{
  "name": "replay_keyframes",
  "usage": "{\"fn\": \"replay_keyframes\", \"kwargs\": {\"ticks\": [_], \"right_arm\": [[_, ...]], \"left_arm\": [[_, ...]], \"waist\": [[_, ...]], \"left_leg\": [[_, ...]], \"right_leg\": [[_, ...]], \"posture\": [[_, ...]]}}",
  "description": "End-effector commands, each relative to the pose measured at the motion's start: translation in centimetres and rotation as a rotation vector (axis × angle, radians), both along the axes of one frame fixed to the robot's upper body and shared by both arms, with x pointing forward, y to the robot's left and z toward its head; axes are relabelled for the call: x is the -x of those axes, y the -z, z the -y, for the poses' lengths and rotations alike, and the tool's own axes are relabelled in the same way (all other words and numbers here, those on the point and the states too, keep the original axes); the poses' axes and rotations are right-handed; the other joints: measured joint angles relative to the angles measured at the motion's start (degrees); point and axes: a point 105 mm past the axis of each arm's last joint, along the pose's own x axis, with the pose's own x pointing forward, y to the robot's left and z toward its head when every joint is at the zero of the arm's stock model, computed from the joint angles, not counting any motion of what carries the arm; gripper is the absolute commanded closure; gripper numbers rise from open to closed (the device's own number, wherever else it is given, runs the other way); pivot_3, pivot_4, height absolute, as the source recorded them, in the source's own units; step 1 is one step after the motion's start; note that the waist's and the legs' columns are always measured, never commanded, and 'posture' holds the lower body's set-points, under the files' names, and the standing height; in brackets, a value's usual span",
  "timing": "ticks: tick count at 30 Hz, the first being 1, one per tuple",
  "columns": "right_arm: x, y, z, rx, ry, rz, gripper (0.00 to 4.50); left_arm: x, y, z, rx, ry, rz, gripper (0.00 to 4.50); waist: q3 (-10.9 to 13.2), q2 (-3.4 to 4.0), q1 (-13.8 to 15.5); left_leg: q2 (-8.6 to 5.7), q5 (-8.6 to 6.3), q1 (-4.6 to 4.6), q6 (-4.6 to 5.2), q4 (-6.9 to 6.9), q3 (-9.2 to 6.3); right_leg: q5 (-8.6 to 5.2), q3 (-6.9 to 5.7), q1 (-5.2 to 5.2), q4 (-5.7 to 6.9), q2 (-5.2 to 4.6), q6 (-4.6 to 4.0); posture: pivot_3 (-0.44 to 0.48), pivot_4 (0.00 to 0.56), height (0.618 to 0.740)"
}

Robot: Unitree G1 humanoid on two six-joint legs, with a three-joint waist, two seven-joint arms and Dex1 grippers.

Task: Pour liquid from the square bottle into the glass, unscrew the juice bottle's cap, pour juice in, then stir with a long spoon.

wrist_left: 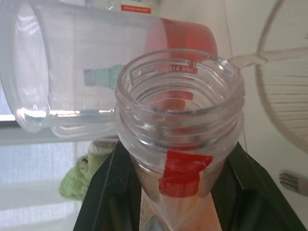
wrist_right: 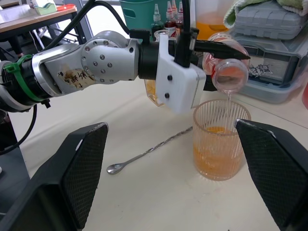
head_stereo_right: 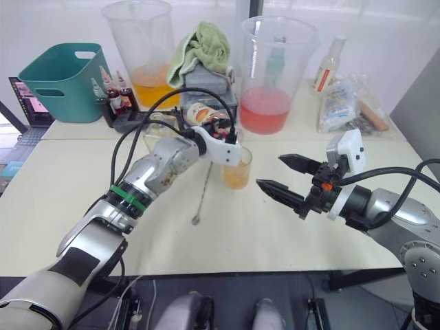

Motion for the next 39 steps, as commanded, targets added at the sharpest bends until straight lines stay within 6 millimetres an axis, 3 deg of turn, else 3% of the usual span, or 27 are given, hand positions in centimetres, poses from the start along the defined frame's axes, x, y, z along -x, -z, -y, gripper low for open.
{"fn": "replay_keyframes", "kwargs": {"ticks": [1, 9, 16, 20, 25, 27, 29, 33, 39], "right_arm": [[0.2, -0.9, -0.2, 0.003, -0.019, 0.046, 0.03], [-0.1, -1.0, -0.3, 0.005, -0.041, 0.043, 0.03], [-0.6, -1.4, -0.5, 0.011, -0.082, 0.042, 0.03], [-1.1, -1.7, -0.3, 0.013, -0.082, 0.049, 0.03], [-1.6, -1.9, -0.1, 0.023, -0.095, 0.051, 0.03], [-1.8, -1.9, -0.2, 0.031, -0.117, 0.043, 0.03], [-2.1, -2.0, -0.4, 0.033, -0.143, 0.037, 0.03], [-2.3, -2.0, -0.7, 0.035, -0.185, 0.028, 0.03], [-3.0, -1.9, -0.9, 0.057, -0.243, 0.016, 0.03]], "left_arm": [[0.8, -3.7, 0.2, 0.129, 0.023, 0.027, 3.03], [1.5, -6.9, -0.3, 0.337, 0.034, -0.039, 3.03], [2.0, -8.0, -1.6, 0.61, 0.079, -0.311, 3.03], [2.6, -7.8, -2.2, 0.673, 0.07, -0.42, 3.03], [3.3, -7.7, -4.0, 0.844, 0.037, -0.59, 3.03], [3.4, -8.2, -5.7, 0.924, 0.003, -0.637, 3.03], [4.3, -8.9, -7.4, 1.005, -0.005, -0.694, 3.03], [6.4, -9.2, -8.2, 1.102, 0.054, -0.803, 3.03], [8.4, -8.6, -11.5, 1.138, -0.01, -0.757, 3.03]], "waist": [[0.0, 0.0, 0.02], [0.0, 0.0, 0.07], [0.0, 0.0, -0.09], [0.0, 0.01, -0.02], [0.0, 0.01, -0.16], [0.0, 0.01, -0.22], [0.0, 0.01, -0.62], [-0.01, 0.01, -1.08], [-0.01, 0.01, -1.33]], "left_leg": [[0.0, 0.0, 0.0, 0.0, 0.0, 0.0], [0.01, -0.01, -0.02, 0.01, 0.17, -0.01], [0.02, 0.0, -0.03, 0.01, 0.22, -0.02], [0.02, 0.0, -0.05, 0.0, 0.28, -0.02], [0.02, 0.02, -0.05, -0.03, 0.3, -0.03], [0.02, 0.03, -0.05, -0.05, 0.3, -0.03], [0.03, 0.04, -0.05, -0.07, 0.3, -0.03], [0.03, 0.08, -0.04, -0.14, 0.28, -0.09], [0.0, 0.1, -0.01, -0.18, 0.29, -0.13]], "right_leg": [[0.0, 0.0, 0.0, 0.0, 0.0, 0.0], [0.0, 0.0, 0.02, 0.04, 0.01, 0.01], [0.0, 0.0, 0.02, 0.05, 0.04, 0.01], [-0.01, 0.0, 0.04, 0.08, 0.06, 0.01], [-0.01, 0.02, 0.04, 0.09, 0.11, 0.02], [-0.01, 0.02, 0.04, 0.1, 0.12, 0.02], [-0.01, 0.04, 0.03, 0.11, 0.14, 0.02], [-0.01, 0.05, 0.02, 0.14, 0.16, 0.02], [-0.01, 0.09, 0.1, 0.11, 0.19, 0.02]], "posture": [[0.0, 0.15, 0.739], [0.0, 0.15, 0.739], [0.0, 0.15, 0.739], [0.0, 0.15, 0.739], [0.0, 0.15, 0.739], [0.0, 0.15, 0.739], [0.0, 0.15, 0.739], [0.0, 0.15, 0.739], [0.0, 0.15, 0.739]]}}
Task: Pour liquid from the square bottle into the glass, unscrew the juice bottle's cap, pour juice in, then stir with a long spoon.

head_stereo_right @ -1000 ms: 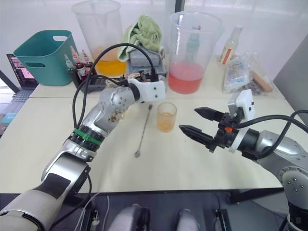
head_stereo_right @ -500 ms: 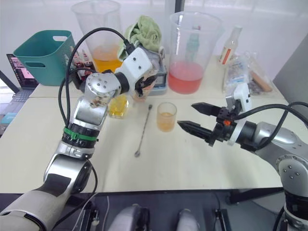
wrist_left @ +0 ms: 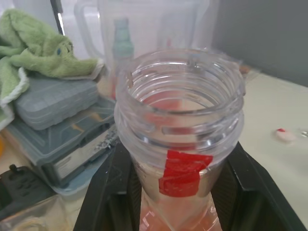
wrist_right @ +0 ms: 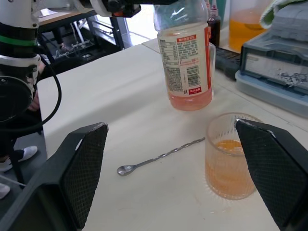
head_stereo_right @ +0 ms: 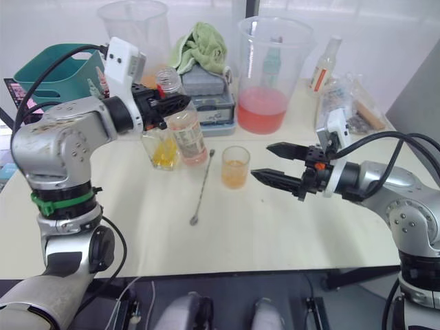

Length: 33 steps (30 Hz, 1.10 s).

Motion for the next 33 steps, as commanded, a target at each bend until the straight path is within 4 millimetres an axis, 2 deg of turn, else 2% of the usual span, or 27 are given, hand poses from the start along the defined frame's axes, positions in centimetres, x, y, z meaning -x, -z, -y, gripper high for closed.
{"fn": "replay_keyframes", "kwargs": {"ticks": [1, 3, 8, 11, 15, 18, 21, 27, 33], "right_arm": [[-0.2, -0.9, 0.0, 0.011, -0.036, 0.042, 0.03], [-0.4, -1.0, -0.3, 0.019, -0.069, 0.044, 0.03], [-0.6, -1.2, -0.9, 0.023, -0.133, 0.052, 0.03], [-0.5, -1.2, -1.4, 0.026, -0.18, 0.048, 0.03], [-1.2, -1.2, -1.6, 0.037, -0.2, 0.047, 0.03], [-1.4, -1.2, -1.9, 0.04, -0.211, 0.049, 0.03], [-1.4, -1.5, -2.1, 0.04, -0.215, 0.058, 0.03], [-1.1, -1.5, -1.8, 0.043, -0.197, 0.065, 0.03], [-0.7, -1.4, -1.5, 0.036, -0.168, 0.065, 0.03]], "left_arm": [[1.7, -1.0, -2.2, -0.024, -0.064, 0.065, 3.03], [2.5, -0.3, -4.0, -0.099, -0.127, 0.08, 3.03], [4.5, 1.1, -6.8, -0.137, -0.2, 0.091, 3.03], [5.5, 1.6, -9.9, -0.135, -0.328, 0.102, 3.03], [6.6, 1.9, -14.6, -0.047, -0.471, 0.083, 3.03], [5.8, 2.4, -16.6, -0.039, -0.571, 0.054, 3.03], [4.3, 2.1, -17.8, 0.004, -0.631, 0.05, 3.03], [0.6, 2.1, -18.4, 0.039, -0.661, 0.027, 3.03], [-3.0, 1.3, -17.4, -0.038, -0.621, 0.052, 3.03]], "waist": [[0.0, 0.0, -0.37], [0.0, 0.0, -0.72], [0.0, 0.0, -0.59], [0.0, -0.01, -0.47], [0.01, -0.04, -0.4], [0.0, -0.04, -0.29], [0.0, -0.06, -0.03], [-0.05, -0.22, 0.23], [-0.06, -0.24, -0.08]], "left_leg": [[0.0, 0.02, 0.01, -0.04, -0.01, 0.01], [0.03, 0.05, 0.02, -0.09, -0.04, 0.01], [0.03, 0.07, 0.12, -0.15, -0.13, 0.02], [0.02, 0.06, 0.14, -0.15, -0.13, 0.01], [0.02, 0.06, 0.15, -0.18, -0.13, 0.0], [0.02, 0.06, 0.21, -0.19, -0.14, 0.0], [-0.02, -0.16, 0.28, -0.58, -0.17, 0.0], [-0.04, -0.17, 0.27, -0.6, -0.17, 0.01], [-0.06, -0.02, 0.26, -0.38, -0.36, 0.12]], "right_leg": [[0.0, 0.03, -0.02, 0.01, 0.01, 0.0], [0.0, 0.06, -0.05, 0.01, 0.08, -0.01], [0.0, 0.12, -0.04, 0.0, 0.08, -0.03], [0.0, 0.15, -0.03, -0.05, 0.06, -0.03], [0.0, 0.13, -0.02, -0.06, 0.07, -0.03], [0.0, 0.13, 0.02, -0.05, 0.07, -0.03], [0.0, 0.13, 0.02, -0.04, 0.05, -0.04], [0.01, 0.12, 0.04, -0.03, 0.05, -0.04], [0.01, 0.14, -0.01, 0.0, 0.05, -0.05]], "posture": [[0.0, 0.15, 0.739], [0.0, 0.15, 0.739], [0.0, 0.15, 0.739], [0.0, 0.15, 0.739], [0.0, 0.15, 0.739], [0.0, 0.15, 0.739], [0.0, 0.15, 0.739], [0.0, 0.15, 0.739], [0.0, 0.15, 0.739]]}}
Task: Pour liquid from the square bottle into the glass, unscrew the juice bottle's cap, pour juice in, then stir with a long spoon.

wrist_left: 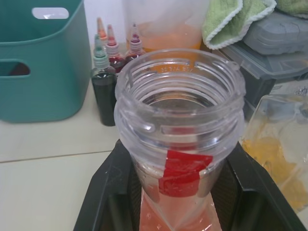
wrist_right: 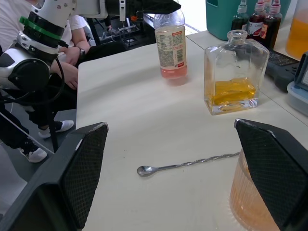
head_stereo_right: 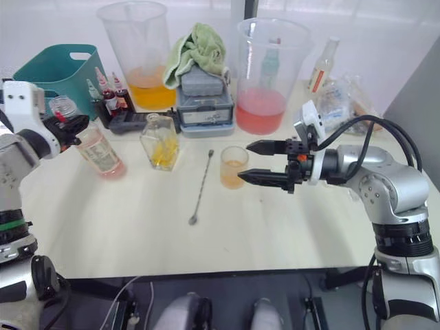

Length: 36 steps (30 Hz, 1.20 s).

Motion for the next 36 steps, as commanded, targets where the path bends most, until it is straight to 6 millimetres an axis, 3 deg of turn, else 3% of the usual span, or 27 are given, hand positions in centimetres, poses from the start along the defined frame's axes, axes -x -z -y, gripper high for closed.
{"fn": "replay_keyframes", "kwargs": {"ticks": [1, 5, 9, 20, 22, 28, 36], "right_arm": [[0.6, -1.3, 0.5, -0.016, 0.022, 0.058, 0.03], [0.6, -1.2, 0.7, -0.025, 0.043, 0.057, 0.03], [0.7, -1.1, 0.8, -0.025, 0.051, 0.056, 0.03], [0.7, -1.1, 1.1, -0.022, 0.061, 0.06, 0.03], [0.7, -1.1, 1.1, -0.022, 0.062, 0.06, 0.0], [0.8, -1.1, 1.1, -0.024, 0.062, 0.06, 0.0], [0.8, -1.0, 1.2, -0.025, 0.068, 0.058, 0.0]], "left_arm": [[-1.4, -2.7, 0.0, -0.087, 0.001, 0.084, 3.03], [-3.0, -2.5, 0.5, -0.091, 0.018, 0.078, 3.03], [-4.2, -0.8, 0.6, -0.103, 0.01, 0.037, 3.03], [-4.2, -0.4, -0.5, -0.057, -0.019, 0.038, 3.03], [-4.2, -0.7, -0.5, -0.052, -0.022, 0.049, 2.13], [-4.1, -1.6, -0.1, -0.051, -0.007, 0.08, 0.17], [-3.9, -3.9, 0.7, -0.027, 0.018, 0.157, 0.05]], "waist": [[0.0, 0.0, -0.1], [-0.01, -0.02, -0.44], [-0.01, -0.02, -0.48], [-0.01, -0.02, -0.46], [-0.01, -0.02, -0.46], [-0.01, -0.03, -0.43], [0.0, -0.04, -0.42]], "left_leg": [[0.0, 0.04, 0.0, 0.02, -0.05, 0.01], [0.0, 0.13, 0.0, 0.11, -0.24, 0.05], [0.01, 0.14, 0.01, 0.12, -0.31, 0.08], [0.01, 0.14, 0.11, 0.12, -0.29, 0.09], [0.01, 0.14, 0.11, 0.12, -0.29, 0.09], [0.0, 0.14, 0.09, 0.12, -0.3, 0.09], [0.01, 0.14, 0.06, 0.12, -0.3, 0.09]], "right_leg": [[0.0, 0.0, -0.01, 0.0, 0.01, 0.0], [0.0, -0.02, -0.04, 0.0, 0.02, 0.0], [0.0, -0.03, -0.06, 0.01, 0.02, 0.0], [0.0, -0.03, -0.05, -0.02, -0.08, -0.01], [0.0, -0.03, -0.06, -0.02, -0.08, -0.01], [0.01, -0.04, -0.06, 0.01, -0.09, -0.01], [0.01, -0.06, -0.05, 0.01, -0.07, -0.01]], "posture": [[0.0, 0.15, 0.739], [0.0, 0.15, 0.739], [0.0, 0.15, 0.739], [0.0, 0.15, 0.739], [0.0, 0.15, 0.739], [0.0, 0.15, 0.739], [0.0, 0.15, 0.739]]}}
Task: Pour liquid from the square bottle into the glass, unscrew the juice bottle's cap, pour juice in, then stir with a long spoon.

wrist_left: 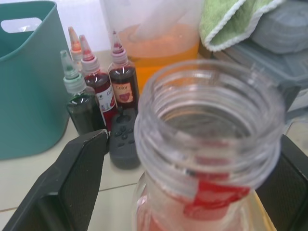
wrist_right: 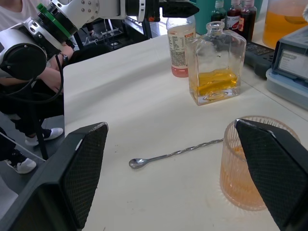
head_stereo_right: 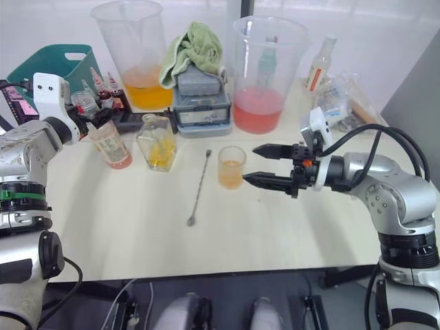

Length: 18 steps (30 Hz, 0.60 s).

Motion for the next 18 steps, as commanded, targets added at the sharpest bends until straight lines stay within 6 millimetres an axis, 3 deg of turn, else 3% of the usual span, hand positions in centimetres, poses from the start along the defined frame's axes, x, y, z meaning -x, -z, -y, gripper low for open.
{"fn": "replay_keyframes", "kwargs": {"ticks": [1, 8, 13, 18], "right_arm": [[0.4, -1.5, 0.3, -0.007, 0.007, 0.065, 0.0], [0.2, -1.7, 0.4, -0.007, 0.009, 0.065, 0.0], [0.1, -2.0, 0.6, -0.009, 0.009, 0.075, 0.0], [0.0, -2.4, 0.8, -0.008, 0.011, 0.079, 0.0]], "left_arm": [[0.6, -4.0, 0.4, -0.002, 0.014, 0.126, 0.05], [1.6, -7.1, 1.7, 0.006, 0.088, 0.253, 0.05], [5.1, -13.4, 3.3, -0.003, 0.209, 0.513, 0.05], [8.3, -14.6, 6.1, -0.086, 0.407, 0.542, 0.05]], "waist": [[0.0, -0.01, 0.0], [0.0, -0.01, -0.01], [0.06, -0.11, -0.02], [0.06, -0.1, -0.18]], "left_leg": [[0.0, 0.0, 0.0, 0.0, 0.0, 0.0], [0.0, 0.0, 0.0, 0.0, -0.01, 0.0], [0.01, 0.0, -0.01, 0.0, 0.0, -0.01], [0.0, 0.0, 0.01, 0.0, -0.02, 0.0]], "right_leg": [[0.0, 0.0, 0.0, 0.0, 0.0, 0.0], [0.0, 0.0, 0.0, 0.0, 0.0, 0.0], [0.0, 0.0, -0.02, -0.03, 0.0, 0.0], [0.0, 0.02, 0.0, -0.02, -0.01, 0.0]], "posture": [[0.0, 0.15, 0.739], [0.0, 0.15, 0.739], [0.0, 0.15, 0.739], [0.0, 0.15, 0.739]]}}
